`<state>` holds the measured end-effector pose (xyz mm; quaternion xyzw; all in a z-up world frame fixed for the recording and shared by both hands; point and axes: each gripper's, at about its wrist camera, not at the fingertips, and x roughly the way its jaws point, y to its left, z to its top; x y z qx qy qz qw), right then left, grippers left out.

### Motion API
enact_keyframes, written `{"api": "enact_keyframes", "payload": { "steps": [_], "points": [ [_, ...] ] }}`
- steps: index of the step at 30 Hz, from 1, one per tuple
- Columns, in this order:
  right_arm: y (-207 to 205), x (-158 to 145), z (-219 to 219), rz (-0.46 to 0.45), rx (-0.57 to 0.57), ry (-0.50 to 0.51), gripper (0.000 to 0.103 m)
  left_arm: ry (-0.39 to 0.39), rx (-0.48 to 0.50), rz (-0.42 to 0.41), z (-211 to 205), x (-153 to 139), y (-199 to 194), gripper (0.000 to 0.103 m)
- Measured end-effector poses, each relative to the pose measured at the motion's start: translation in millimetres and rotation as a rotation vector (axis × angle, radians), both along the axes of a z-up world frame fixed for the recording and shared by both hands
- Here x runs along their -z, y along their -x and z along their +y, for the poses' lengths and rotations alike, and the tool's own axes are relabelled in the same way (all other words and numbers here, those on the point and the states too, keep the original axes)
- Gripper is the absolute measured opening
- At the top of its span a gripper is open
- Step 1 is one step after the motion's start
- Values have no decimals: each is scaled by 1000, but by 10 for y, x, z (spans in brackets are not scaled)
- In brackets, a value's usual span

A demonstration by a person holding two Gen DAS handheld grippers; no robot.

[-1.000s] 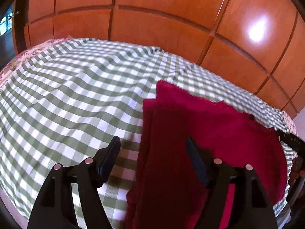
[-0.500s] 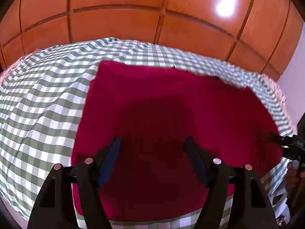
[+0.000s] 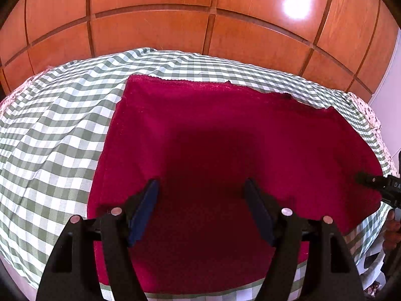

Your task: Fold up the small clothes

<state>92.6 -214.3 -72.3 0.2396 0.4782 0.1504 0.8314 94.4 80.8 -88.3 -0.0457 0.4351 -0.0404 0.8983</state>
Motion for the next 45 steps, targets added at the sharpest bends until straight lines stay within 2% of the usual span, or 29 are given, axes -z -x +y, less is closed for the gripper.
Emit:
{"api": "enact_keyframes", "payload": {
  "steps": [7, 11, 13, 16, 22, 25, 28, 29, 32, 35, 38, 40, 42, 45],
  "points": [
    [50, -486, 325, -95, -76, 9, 29, 39, 3, 5, 60, 10, 1, 71],
    [-25, -872, 772, -164, -163, 32, 28, 83, 22, 12, 155, -39, 3, 69],
    [-74, -1005, 1028, -184, -206, 53, 28, 120, 16, 0, 287, -122, 30, 69],
    [-175, -1131, 1503, -201, -287, 71, 28, 199, -47, -29, 701, -268, 103, 69],
    [-280, -978, 2458, -169, -449, 159, 28, 342, -191, -51, 1485, -316, 280, 69],
    [-266, -714, 2917, -127, -530, 233, 28, 404, -214, -48, 1676, -281, 344, 69],
    [-202, -621, 3145, -140, -577, 280, 28, 454, -208, -45, 1723, -250, 362, 69],
    [-185, -598, 3191, -144, -592, 284, 32, 489, -198, -41, 1734, -235, 368, 69],
    [-112, -641, 3138, -163, -619, 218, 43, 578, -183, -31, 1758, -201, 381, 70],
    [-41, -743, 2918, -173, -641, 77, 60, 673, -169, -12, 1771, -184, 338, 72],
    [78, -863, 2544, -210, -600, 12, 60, 750, -143, 13, 1743, -159, 206, 76],
    [131, -876, 2349, -216, -561, 9, 60, 790, -125, 45, 1717, -126, 121, 77],
    [200, -861, 2077, -219, -504, 36, 60, 799, -116, 61, 1656, -126, 44, 78],
    [260, -786, 1715, -194, -433, 67, 60, 763, -92, 94, 1527, -130, -91, 78]
  ]
}}
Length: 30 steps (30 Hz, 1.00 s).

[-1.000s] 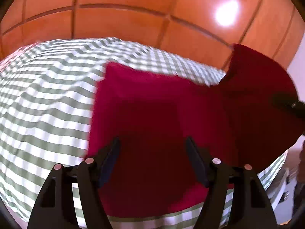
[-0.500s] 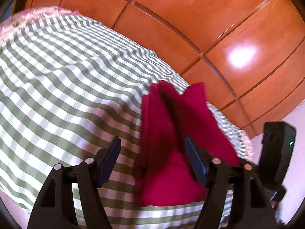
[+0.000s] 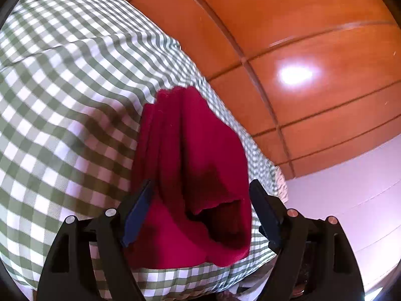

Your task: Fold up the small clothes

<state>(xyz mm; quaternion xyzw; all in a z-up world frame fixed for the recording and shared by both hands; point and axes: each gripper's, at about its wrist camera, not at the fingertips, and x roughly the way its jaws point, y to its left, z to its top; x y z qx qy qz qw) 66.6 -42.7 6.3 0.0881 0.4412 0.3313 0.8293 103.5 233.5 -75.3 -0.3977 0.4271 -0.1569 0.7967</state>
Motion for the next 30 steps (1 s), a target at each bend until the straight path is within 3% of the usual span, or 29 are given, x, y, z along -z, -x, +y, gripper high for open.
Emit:
{"api": "enact_keyframes", "payload": {
  "steps": [4, 6, 8, 12, 13, 18, 21, 23, 26, 30],
  "points": [
    [69, 124, -163, 6, 47, 36, 60, -55, 49, 30, -238, 8, -181, 76],
    [99, 133, -136, -15, 38, 59, 60, -99, 71, 31, -331, 13, -248, 62],
    [123, 144, -17, -36, 12, 77, 60, -178, 89, 18, -425, -7, -276, 38],
    [127, 211, 262, -69, -49, 139, 60, -274, 70, -29, -408, -75, -108, 23],
    [139, 242, 310, -68, -61, 148, 60, -302, 57, -37, -380, -81, -13, 14],
    [280, 432, 429, -42, -111, 183, 60, -350, 6, 32, -152, 245, 213, 14],
    [317, 561, 563, -68, -121, 248, 60, -333, -21, 32, -152, 327, 269, 14],
    [350, 589, 632, -104, -127, 293, 60, -376, -40, 22, -206, 264, 287, 17],
    [319, 544, 619, -100, -134, 294, 60, -452, -75, 5, -285, 114, 279, 32],
    [263, 370, 483, -71, -146, 231, 60, -577, -112, -77, -407, -174, 256, 32]
  ]
}}
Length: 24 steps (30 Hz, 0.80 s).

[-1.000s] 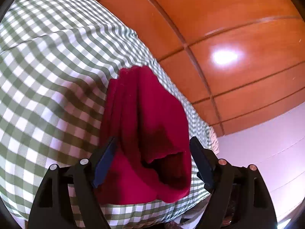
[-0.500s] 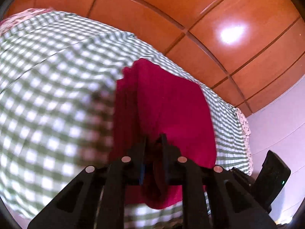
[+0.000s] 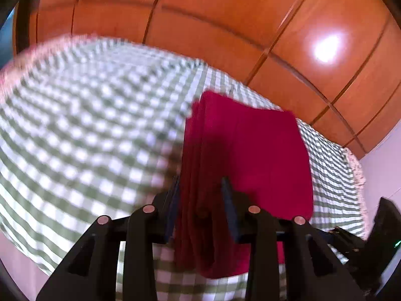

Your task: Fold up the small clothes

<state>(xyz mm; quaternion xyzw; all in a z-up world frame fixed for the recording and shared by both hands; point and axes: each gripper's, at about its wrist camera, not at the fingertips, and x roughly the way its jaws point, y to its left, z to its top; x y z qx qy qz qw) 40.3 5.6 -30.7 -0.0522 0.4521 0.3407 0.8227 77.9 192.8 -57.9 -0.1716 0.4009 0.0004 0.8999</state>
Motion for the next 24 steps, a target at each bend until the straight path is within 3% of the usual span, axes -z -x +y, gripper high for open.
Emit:
{"api": "enact_keyframes", "payload": {
  "steps": [5, 10, 16, 24],
  "points": [
    [-232, -324, -286, -15, 83, -103, 60, -93, 33, -40, -200, -130, -184, 37],
    [-670, -484, -261, -78, 186, -67, 60, -148, 68, -39, -334, -100, -297, 40],
    [-1120, -469, 40, -104, 213, -15, 60, -175, 83, -26, -384, -43, -283, 41],
    [-1346, -454, 229, -110, 232, 5, 60, -195, 78, -5, -309, 82, -302, 43]
  ]
}}
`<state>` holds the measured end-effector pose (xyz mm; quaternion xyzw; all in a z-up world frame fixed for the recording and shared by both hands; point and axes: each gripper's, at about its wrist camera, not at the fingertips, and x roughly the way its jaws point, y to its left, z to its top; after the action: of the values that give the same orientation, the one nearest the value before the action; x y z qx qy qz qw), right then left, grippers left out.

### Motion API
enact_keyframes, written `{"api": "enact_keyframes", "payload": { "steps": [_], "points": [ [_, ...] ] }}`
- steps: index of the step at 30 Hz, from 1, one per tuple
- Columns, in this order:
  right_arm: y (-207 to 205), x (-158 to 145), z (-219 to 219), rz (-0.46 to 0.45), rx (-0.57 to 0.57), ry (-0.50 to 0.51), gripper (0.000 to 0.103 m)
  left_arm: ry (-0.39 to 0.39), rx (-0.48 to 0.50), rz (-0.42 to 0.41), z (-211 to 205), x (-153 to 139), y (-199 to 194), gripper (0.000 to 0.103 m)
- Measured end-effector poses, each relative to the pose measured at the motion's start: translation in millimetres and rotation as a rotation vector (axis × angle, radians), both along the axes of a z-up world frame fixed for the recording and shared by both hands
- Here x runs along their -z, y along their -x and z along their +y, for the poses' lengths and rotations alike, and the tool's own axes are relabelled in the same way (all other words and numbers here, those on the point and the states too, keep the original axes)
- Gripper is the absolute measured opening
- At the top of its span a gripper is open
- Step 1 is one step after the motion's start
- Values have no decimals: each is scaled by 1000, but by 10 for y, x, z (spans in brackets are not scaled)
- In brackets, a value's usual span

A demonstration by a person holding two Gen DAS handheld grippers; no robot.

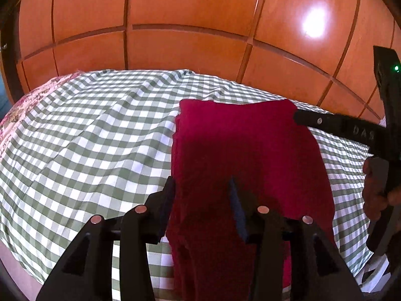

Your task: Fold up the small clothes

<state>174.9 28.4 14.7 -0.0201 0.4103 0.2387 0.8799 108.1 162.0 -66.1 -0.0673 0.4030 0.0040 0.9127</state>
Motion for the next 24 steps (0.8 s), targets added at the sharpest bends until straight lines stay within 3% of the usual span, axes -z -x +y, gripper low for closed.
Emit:
{"api": "enact_keyframes", "payload": {
  "steps": [8, 11, 14, 17, 20, 22, 24],
  "points": [
    [-64, 138, 140, 34, -2, 14, 60, 19, -2, 36, 67, 166, -3, 45],
    [-97, 230, 264, 44, -6, 15, 72, 23, -5, 49, 98, 252, 6, 49],
    [-126, 501, 598, 65, -53, 157, 80, 9, -30, 57, 141, 372, 54, 57],
    [-116, 663, 790, 49, -72, 238, 86, 78, -44, 53, 241, 465, 103, 63],
    [-115, 626, 758, 59, -72, 218, 87, 122, -44, 46, 295, 503, 131, 65],
    [-77, 522, 617, 67, -87, 144, 87, 111, -34, 34, 281, 512, 148, 65],
    [-26, 359, 281, 70, -45, 2, 87, 116, -25, 22, 283, 528, 166, 65]
  ]
}}
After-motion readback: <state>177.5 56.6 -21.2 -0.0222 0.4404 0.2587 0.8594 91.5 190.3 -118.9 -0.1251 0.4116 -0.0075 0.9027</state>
